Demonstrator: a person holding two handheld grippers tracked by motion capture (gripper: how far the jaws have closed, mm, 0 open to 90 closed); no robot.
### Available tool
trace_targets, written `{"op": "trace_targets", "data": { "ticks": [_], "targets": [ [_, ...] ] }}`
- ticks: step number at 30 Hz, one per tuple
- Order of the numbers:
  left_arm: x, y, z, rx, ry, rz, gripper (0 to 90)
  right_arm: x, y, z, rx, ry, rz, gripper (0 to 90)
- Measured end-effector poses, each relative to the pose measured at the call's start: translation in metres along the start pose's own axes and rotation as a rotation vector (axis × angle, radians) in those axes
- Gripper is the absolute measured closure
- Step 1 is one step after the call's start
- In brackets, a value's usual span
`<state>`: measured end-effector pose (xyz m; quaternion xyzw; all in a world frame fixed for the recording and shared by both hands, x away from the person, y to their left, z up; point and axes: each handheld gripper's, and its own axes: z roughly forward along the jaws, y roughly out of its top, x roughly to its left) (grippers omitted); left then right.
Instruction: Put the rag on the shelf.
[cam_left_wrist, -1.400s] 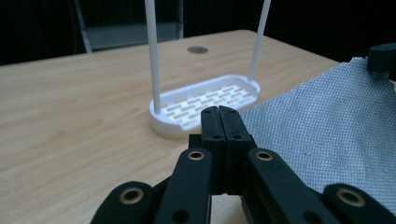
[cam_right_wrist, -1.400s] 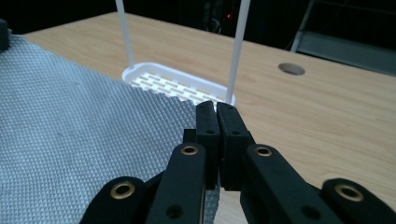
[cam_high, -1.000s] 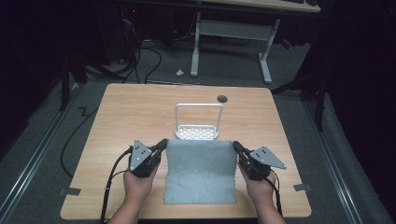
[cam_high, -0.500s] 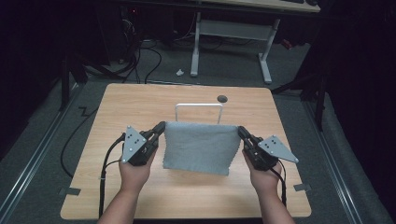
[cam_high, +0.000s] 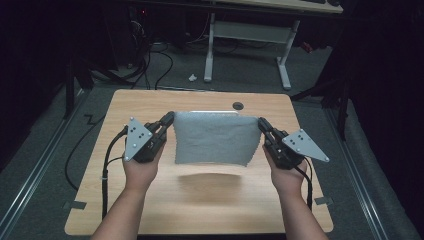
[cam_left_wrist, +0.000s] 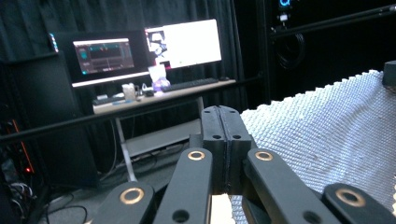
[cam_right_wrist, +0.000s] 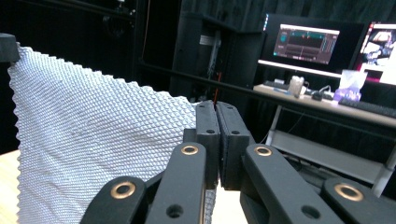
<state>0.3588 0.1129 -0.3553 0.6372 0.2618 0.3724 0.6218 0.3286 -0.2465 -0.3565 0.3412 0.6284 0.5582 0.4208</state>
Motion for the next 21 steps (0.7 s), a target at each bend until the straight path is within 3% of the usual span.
{"op": "trace_targets", "data": {
  "ticks": [5, 13, 18, 21],
  "targets": [
    [0.003, 0.011, 0.000, -0.023, 0.004, 0.014, 90.0, -0.002, 0.013, 0.003, -0.028, -0.002, -0.008, 89.6],
    [0.006, 0.011, 0.002, -0.017, 0.008, 0.011, 90.0, -0.001, 0.016, 0.005, -0.029, -0.001, -0.012, 89.7],
    [0.011, 0.007, 0.010, 0.014, 0.004, 0.005, 90.0, -0.004, 0.017, 0.010, -0.020, 0.006, 0.015, 89.7],
    [0.013, 0.005, 0.017, 0.037, 0.005, 0.026, 90.0, -0.008, 0.018, 0.017, -0.006, 0.000, 0.019, 89.7]
  ]
}}
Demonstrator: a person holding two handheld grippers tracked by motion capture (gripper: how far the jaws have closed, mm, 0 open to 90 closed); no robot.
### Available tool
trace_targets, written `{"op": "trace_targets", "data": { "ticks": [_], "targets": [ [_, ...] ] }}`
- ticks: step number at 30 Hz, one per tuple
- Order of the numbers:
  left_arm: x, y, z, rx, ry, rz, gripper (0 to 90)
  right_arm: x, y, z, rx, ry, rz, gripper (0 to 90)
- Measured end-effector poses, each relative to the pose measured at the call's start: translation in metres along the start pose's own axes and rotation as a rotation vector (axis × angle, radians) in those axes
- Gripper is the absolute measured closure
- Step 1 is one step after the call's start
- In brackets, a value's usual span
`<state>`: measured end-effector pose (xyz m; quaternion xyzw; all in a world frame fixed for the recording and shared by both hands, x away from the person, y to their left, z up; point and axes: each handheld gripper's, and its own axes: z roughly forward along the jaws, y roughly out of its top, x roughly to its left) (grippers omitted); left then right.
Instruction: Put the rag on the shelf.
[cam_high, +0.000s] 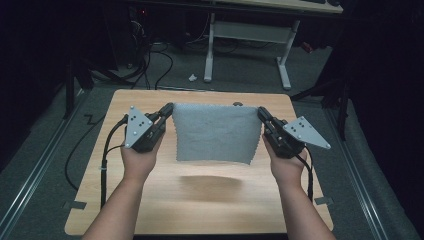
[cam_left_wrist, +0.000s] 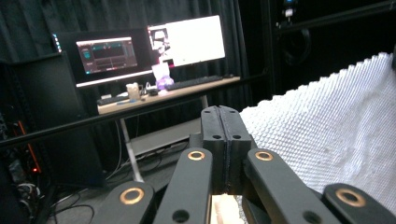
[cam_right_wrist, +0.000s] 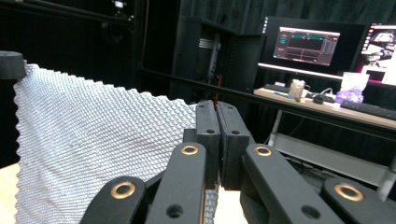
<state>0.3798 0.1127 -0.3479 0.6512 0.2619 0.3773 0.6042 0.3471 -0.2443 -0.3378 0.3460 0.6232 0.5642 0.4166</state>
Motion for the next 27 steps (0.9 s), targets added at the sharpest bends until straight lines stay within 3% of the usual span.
{"op": "trace_targets", "data": {
  "ticks": [17, 22, 27],
  "targets": [
    [0.028, -0.001, 0.039, 0.038, 0.040, 0.030, 90.0, -0.014, -0.007, 0.051, 0.047, -0.015, -0.009, 89.7],
    [0.035, -0.005, 0.057, 0.080, 0.048, 0.021, 90.0, -0.023, -0.010, 0.069, 0.070, -0.021, 0.018, 89.7],
    [0.039, -0.007, 0.070, 0.106, 0.062, 0.035, 90.0, -0.029, -0.010, 0.083, 0.094, -0.032, 0.005, 89.7]
  ]
}}
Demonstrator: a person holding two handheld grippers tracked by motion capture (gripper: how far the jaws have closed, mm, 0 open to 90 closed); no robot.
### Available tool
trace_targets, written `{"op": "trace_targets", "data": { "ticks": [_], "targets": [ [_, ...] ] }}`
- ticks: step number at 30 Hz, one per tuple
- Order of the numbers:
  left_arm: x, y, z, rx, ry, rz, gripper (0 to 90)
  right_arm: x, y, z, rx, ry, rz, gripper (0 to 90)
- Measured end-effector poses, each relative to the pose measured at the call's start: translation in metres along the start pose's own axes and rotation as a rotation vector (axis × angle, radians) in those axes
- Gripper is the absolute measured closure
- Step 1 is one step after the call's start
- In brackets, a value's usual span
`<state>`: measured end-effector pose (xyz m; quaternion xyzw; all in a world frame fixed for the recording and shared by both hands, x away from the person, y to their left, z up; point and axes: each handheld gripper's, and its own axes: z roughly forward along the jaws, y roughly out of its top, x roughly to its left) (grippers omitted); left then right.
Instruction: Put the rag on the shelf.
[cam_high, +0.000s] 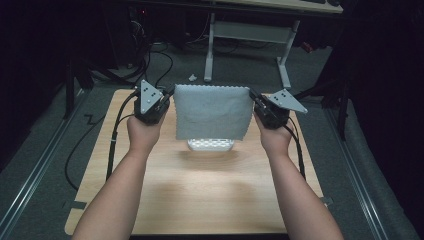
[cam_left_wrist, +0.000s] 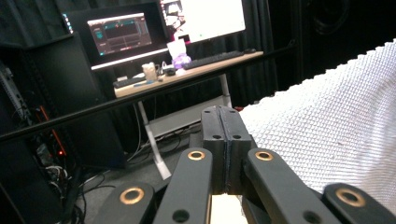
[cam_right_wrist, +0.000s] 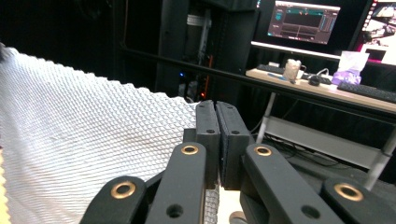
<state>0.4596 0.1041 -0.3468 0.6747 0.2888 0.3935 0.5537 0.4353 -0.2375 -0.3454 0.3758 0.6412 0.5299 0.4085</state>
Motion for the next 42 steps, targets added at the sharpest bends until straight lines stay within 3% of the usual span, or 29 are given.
{"op": "trace_targets", "data": {
  "ticks": [9, 13, 20, 25, 33, 42],
  "targets": [
    [0.010, -0.009, 0.031, 0.099, 0.016, -0.014, 90.0, -0.010, -0.003, 0.039, 0.084, -0.030, -0.035, 89.7],
    [0.009, -0.018, 0.038, 0.146, 0.014, -0.011, 90.0, -0.011, -0.006, 0.048, 0.133, -0.035, -0.049, 89.7],
    [0.009, -0.035, 0.045, 0.189, -0.005, -0.037, 90.0, -0.016, -0.018, 0.059, 0.178, -0.017, -0.028, 89.7],
    [0.009, -0.057, 0.046, 0.225, -0.035, -0.131, 90.0, -0.015, -0.030, 0.060, 0.209, 0.006, -0.022, 89.7],
    [-0.003, -0.085, 0.045, 0.293, -0.087, -0.144, 90.0, -0.015, -0.061, 0.058, 0.263, 0.027, -0.011, 89.6],
    [-0.012, -0.105, 0.040, 0.296, -0.108, -0.172, 90.0, -0.014, -0.078, 0.053, 0.281, 0.033, 0.001, 89.5]
  ]
}}
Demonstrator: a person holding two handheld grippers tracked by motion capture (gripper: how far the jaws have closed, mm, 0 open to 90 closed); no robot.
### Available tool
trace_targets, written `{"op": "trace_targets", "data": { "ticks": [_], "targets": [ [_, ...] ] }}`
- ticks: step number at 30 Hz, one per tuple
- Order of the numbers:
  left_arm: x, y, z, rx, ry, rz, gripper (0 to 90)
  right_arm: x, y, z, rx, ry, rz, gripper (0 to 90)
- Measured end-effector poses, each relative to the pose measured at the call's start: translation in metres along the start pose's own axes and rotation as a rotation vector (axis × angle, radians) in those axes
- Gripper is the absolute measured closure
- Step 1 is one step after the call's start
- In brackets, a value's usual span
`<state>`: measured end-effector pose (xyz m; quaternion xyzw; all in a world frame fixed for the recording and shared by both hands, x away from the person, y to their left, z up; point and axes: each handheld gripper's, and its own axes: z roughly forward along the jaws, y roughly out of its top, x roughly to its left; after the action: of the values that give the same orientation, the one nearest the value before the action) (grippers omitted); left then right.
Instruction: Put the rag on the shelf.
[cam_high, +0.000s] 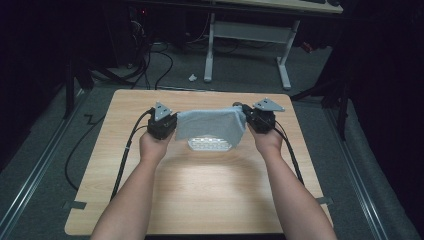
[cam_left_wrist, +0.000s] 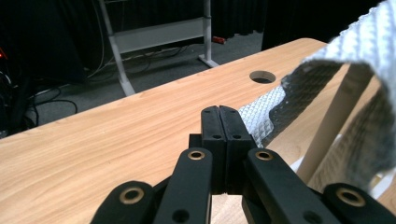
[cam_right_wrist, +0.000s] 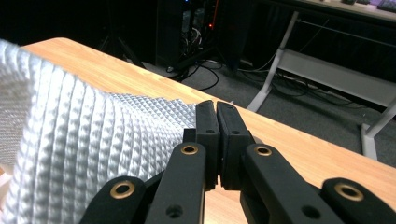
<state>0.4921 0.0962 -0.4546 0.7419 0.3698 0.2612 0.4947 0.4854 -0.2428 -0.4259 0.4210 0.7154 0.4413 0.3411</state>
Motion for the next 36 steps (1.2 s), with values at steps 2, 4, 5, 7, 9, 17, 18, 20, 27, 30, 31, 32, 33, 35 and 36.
{"op": "trace_targets", "data": {
  "ticks": [2, 4, 5, 7, 9, 17, 18, 20, 27, 30, 31, 32, 33, 35, 36],
  "targets": [
    [-0.001, -0.002, 0.000, 0.002, 0.000, 0.003, 90.0, 0.000, -0.003, 0.001, 0.005, 0.002, -0.002, 89.5],
    [-0.001, -0.003, 0.000, 0.013, -0.005, 0.007, 90.0, 0.001, -0.006, 0.002, 0.016, 0.001, -0.001, 89.5],
    [-0.002, -0.004, 0.000, 0.013, -0.005, 0.010, 90.0, 0.000, -0.008, 0.003, 0.018, 0.001, -0.005, 89.5],
    [-0.002, -0.006, 0.000, 0.014, -0.010, 0.006, 90.0, 0.001, -0.011, 0.004, 0.029, 0.001, -0.003, 89.5],
    [-0.001, -0.009, -0.001, 0.017, -0.016, 0.001, 90.0, 0.003, -0.014, 0.005, 0.036, 0.003, 0.003, 89.5],
    [-0.001, -0.020, -0.002, 0.025, -0.045, -0.011, 90.0, 0.005, -0.021, 0.006, 0.043, 0.008, -0.003, 89.4],
    [-0.001, -0.020, -0.002, 0.027, -0.048, -0.009, 90.0, 0.006, -0.022, 0.006, 0.041, 0.011, -0.002, 89.4],
    [-0.002, -0.022, -0.002, 0.029, -0.050, -0.011, 90.0, 0.006, -0.025, 0.005, 0.035, 0.008, 0.009, 89.4],
    [-0.002, -0.027, -0.003, 0.033, -0.063, -0.018, 89.8, 0.009, -0.036, 0.006, 0.051, 0.015, 0.012, 89.1],
    [-0.002, -0.029, -0.003, 0.040, -0.070, -0.019, 89.7, 0.009, -0.037, 0.006, 0.054, 0.012, 0.015, 88.9],
    [-0.002, -0.030, -0.003, 0.044, -0.071, -0.017, 89.7, 0.010, -0.038, 0.006, 0.056, 0.011, 0.013, 88.9],
    [-0.002, -0.030, -0.004, 0.045, -0.071, -0.016, 89.6, 0.010, -0.038, 0.006, 0.055, 0.012, 0.011, 88.8],
    [-0.002, -0.030, -0.004, 0.043, -0.071, -0.018, 89.6, 0.010, -0.039, 0.006, 0.056, 0.012, 0.012, 88.5],
    [-0.002, -0.030, -0.004, 0.042, -0.076, -0.022, 89.5, 0.010, -0.039, 0.006, 0.055, 0.011, 0.013, 88.1],
    [-0.002, -0.030, -0.004, 0.043, -0.077, -0.023, 89.4, 0.009, -0.039, 0.006, 0.055, 0.011, 0.013, 87.7]
  ]
}}
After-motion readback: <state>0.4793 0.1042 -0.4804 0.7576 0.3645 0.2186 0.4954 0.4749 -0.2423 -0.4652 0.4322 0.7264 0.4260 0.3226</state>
